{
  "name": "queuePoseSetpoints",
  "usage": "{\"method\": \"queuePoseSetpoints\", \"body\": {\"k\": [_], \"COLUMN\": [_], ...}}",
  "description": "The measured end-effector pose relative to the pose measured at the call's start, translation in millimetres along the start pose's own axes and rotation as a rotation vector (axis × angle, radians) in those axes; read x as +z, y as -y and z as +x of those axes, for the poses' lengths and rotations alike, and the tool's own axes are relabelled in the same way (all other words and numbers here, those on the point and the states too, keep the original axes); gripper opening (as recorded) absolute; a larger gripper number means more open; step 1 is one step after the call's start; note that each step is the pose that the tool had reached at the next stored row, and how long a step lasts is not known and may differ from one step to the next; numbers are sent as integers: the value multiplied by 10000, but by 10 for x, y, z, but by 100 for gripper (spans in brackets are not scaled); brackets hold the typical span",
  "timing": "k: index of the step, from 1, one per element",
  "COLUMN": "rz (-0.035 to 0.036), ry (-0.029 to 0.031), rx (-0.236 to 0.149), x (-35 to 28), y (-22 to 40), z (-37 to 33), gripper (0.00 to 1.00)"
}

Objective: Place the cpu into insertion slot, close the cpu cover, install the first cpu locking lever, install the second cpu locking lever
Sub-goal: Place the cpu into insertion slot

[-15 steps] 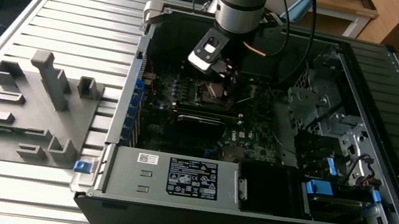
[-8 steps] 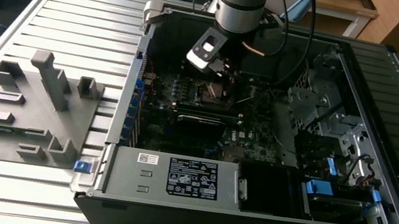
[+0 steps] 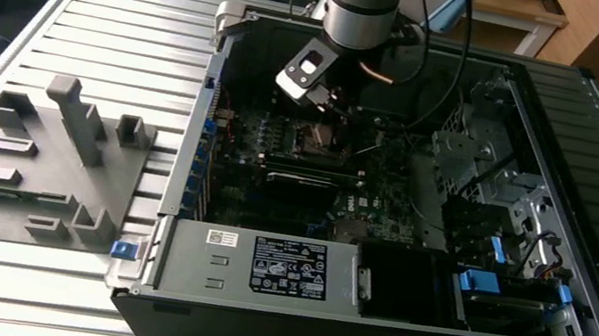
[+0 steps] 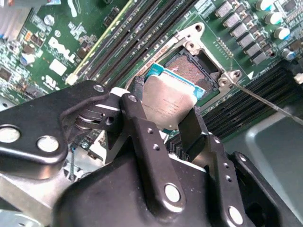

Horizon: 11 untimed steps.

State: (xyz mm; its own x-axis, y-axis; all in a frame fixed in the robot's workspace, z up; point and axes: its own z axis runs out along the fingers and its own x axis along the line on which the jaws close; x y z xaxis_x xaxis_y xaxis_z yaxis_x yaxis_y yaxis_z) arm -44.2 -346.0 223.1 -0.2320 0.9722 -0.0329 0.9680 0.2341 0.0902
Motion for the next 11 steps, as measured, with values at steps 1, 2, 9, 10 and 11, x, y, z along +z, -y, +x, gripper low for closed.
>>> {"method": "queuePoseSetpoints", "body": {"k": [1, 2, 9, 10, 11], "rz": [4, 5, 7, 10, 10], "ry": [9, 13, 16, 16, 15], "rx": [94, 147, 170, 169, 168], "x": [0, 0, -3, -6, -9], "y": [0, 0, -1, -2, -3], "z": [0, 0, 1, 1, 0], "gripper": [54, 54, 54, 54, 54]}}
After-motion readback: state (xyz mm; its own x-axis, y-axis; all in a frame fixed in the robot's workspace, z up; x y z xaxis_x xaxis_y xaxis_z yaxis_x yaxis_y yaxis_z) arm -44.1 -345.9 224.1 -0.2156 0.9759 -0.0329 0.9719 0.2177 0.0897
